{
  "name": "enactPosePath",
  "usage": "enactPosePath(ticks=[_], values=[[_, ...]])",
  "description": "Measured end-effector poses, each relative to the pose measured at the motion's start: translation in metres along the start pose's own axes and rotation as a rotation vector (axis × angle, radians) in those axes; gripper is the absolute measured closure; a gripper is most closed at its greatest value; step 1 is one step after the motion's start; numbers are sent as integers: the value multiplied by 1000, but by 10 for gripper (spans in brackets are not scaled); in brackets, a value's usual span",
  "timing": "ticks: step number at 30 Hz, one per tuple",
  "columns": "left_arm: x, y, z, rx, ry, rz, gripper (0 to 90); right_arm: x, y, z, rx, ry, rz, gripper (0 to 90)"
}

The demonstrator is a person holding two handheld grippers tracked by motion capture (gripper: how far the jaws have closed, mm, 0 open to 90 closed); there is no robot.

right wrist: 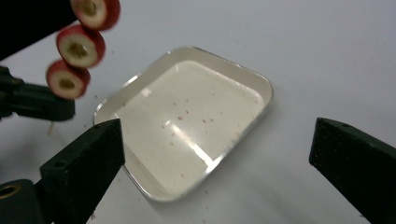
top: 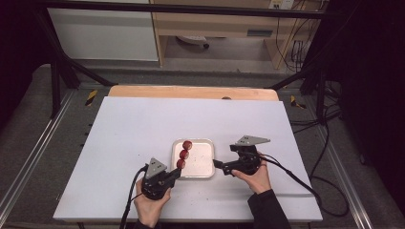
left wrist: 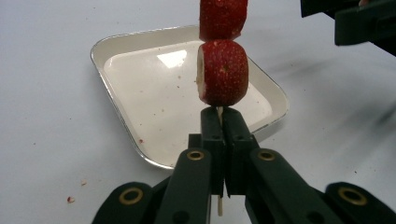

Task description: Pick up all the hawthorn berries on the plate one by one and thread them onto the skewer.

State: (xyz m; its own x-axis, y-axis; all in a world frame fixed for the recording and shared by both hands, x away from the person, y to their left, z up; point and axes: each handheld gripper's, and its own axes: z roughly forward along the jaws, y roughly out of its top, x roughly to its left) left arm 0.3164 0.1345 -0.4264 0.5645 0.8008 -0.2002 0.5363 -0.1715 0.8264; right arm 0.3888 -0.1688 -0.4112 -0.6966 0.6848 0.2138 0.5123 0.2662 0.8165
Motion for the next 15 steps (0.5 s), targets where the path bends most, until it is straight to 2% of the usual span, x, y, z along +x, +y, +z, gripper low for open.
enactPosePath(ticks=[6,10,15], values=[[5,9,-2,18,-7,27,887,-11,-17,-10,56,-33,-30,8],[6,15,-2,35,-16,37,886,-16,-27,-17,67,-46,-37,7],[5,25,-1,51,-16,64,886,-22,-38,-28,67,-62,-23,7]])
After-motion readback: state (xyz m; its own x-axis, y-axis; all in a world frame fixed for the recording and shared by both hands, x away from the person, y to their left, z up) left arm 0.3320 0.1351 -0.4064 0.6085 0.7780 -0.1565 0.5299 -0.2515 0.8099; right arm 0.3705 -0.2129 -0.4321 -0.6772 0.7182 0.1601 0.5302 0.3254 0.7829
